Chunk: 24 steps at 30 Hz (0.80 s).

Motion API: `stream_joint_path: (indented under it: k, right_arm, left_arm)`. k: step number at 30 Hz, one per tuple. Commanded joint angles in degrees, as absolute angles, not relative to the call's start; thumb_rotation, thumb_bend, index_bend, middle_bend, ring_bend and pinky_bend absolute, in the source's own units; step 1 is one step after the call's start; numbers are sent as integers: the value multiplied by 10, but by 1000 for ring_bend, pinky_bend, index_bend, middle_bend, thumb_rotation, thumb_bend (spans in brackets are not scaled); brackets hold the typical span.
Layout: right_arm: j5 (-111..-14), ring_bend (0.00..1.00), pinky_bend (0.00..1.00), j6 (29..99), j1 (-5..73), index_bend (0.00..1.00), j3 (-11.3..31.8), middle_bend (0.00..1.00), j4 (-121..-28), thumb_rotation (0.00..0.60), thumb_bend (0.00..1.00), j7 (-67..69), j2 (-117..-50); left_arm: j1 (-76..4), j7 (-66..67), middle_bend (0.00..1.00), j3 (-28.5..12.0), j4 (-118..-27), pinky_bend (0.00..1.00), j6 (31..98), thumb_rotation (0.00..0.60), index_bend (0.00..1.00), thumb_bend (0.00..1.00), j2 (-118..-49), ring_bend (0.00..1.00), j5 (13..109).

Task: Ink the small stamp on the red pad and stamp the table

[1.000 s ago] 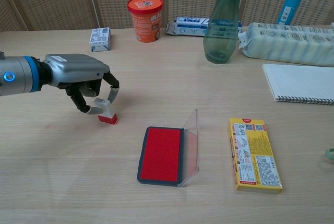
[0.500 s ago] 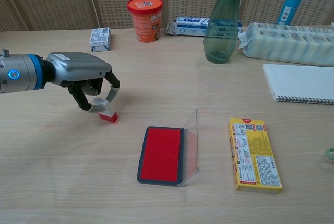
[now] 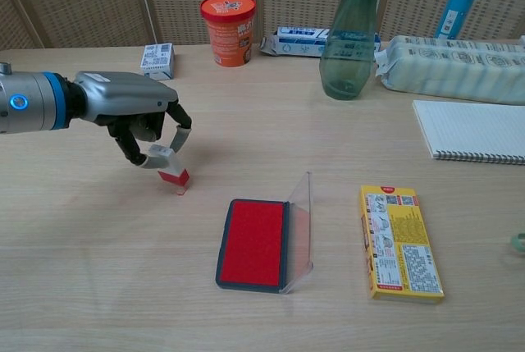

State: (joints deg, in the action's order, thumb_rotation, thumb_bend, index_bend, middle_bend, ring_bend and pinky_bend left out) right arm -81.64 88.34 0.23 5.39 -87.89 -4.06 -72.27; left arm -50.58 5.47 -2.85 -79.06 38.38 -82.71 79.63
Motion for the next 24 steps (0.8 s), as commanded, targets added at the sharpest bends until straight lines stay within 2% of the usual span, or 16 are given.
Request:
stream_joint_path:
  k: [1,4,10,24]
  right_arm:
    - [-817,469,373,884,2,436,54,438,-877,591,263,-38,-723]
    - [-820,469,372,885,1,436,53,438,-875,591,263,-33,-725]
    - [-824,468,373,891,-2,435,52,439,-873,593,262,-29,-725]
    - [-826,468,372,907,-16,436,50,439,-870,591,262,-15,-722]
  left_arm:
    - [-515,22,1000,-35,-823,933,386,568,637,381,-800,1000,817]
    - [-529,-3,1000,-37,-853,933,387,568,636,379,-778,1000,849]
    - [-556,-26,1000,-36,-877,932,381,569,637,379,-777,1000,886]
    - [-610,-5,1000,-31,-863,933,329,569,637,380,-844,1000,889]
